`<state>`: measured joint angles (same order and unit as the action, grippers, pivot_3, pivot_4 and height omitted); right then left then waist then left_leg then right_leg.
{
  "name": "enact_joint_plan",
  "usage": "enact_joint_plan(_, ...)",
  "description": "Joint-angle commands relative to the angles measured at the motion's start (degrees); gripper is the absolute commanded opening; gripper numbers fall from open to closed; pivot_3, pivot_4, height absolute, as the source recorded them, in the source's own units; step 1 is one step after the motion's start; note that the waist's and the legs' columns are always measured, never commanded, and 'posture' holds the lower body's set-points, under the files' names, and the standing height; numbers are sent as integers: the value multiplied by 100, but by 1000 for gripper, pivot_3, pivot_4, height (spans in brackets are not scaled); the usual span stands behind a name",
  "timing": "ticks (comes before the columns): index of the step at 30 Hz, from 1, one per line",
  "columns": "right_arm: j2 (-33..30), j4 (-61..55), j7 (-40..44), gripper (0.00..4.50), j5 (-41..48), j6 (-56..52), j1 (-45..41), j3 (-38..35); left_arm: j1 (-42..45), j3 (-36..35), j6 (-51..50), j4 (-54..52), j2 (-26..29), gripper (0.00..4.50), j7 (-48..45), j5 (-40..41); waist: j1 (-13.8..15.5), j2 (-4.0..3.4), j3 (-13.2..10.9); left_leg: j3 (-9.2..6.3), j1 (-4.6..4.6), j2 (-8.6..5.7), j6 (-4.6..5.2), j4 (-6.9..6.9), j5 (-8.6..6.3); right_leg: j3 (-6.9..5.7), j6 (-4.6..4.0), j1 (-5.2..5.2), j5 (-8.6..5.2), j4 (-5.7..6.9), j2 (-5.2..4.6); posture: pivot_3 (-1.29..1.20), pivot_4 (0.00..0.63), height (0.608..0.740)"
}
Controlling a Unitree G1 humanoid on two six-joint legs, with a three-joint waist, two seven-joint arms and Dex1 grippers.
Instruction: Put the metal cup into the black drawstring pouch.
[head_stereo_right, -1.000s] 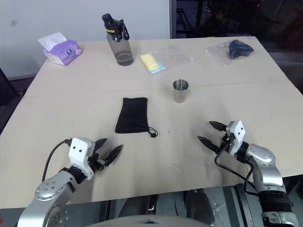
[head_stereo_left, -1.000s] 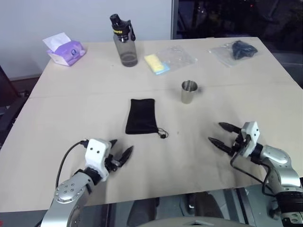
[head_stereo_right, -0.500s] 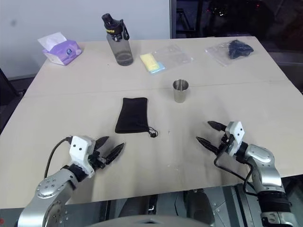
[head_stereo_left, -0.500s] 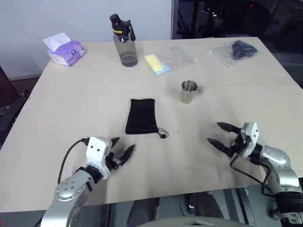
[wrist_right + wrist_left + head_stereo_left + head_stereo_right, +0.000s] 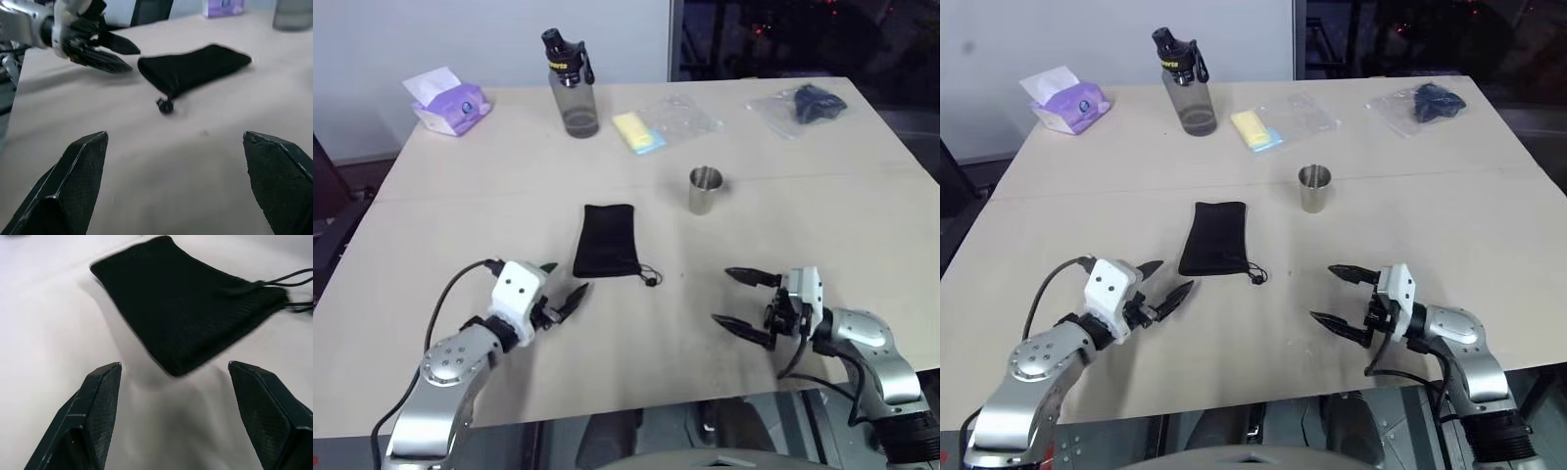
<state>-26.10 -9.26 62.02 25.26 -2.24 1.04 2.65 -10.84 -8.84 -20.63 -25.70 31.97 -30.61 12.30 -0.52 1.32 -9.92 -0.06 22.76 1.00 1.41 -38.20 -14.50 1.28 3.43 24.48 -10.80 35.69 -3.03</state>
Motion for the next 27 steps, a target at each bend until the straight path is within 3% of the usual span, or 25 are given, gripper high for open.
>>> enact_joint_plan(1, 41, -234, -85, 4490, 39, 75, 166, 35, 190, 11, 136, 96, -95, 3637, 34, 22, -2, 0, 0, -1, 0, 1, 0, 0, 0, 0, 0, 0, 0, 0, -1, 0, 150, 740)
enact_joint_plan(14, 194, -320, -493, 4490, -92, 281, 348, 67, 952, 385, 389, 970, -177, 3637, -235, -75, 9, 0, 0, 0, -1, -5, 0, -2, 0, -4, 0, 0, 1, 5, 2, 0, 150, 740)
enact_joint_plan(17, 201, -361, -554, 4500, -107, 289, 371, 73, 1027, 399, 431, 1048, -196, 2847, -284, -64, -1, 0, 0, 1, 0, -11, 0, -2, 0, -2, -1, 0, 1, 5, 1, 0, 150, 740)
enact_joint_plan(23, 130, -456, -715, 4500, -319, 467, 226, 11, 1056, 454, 487, 1060, -185, 192, -365, -97, -7, 0, 0, -1, -2, -9, 0, -2, 1, -3, -1, 0, 2, 8, 2, 0, 150, 740)
enact_joint_plan(27, 193, -564, -1284, 4500, -648, 407, -525, -90, 1129, 497, 327, 941, -222, 77, -329, -69, -30, 0, 0, -1, -3, -10, 0, -6, 1, 0, 0, 0, 2, 9, 2, 0, 150, 740)
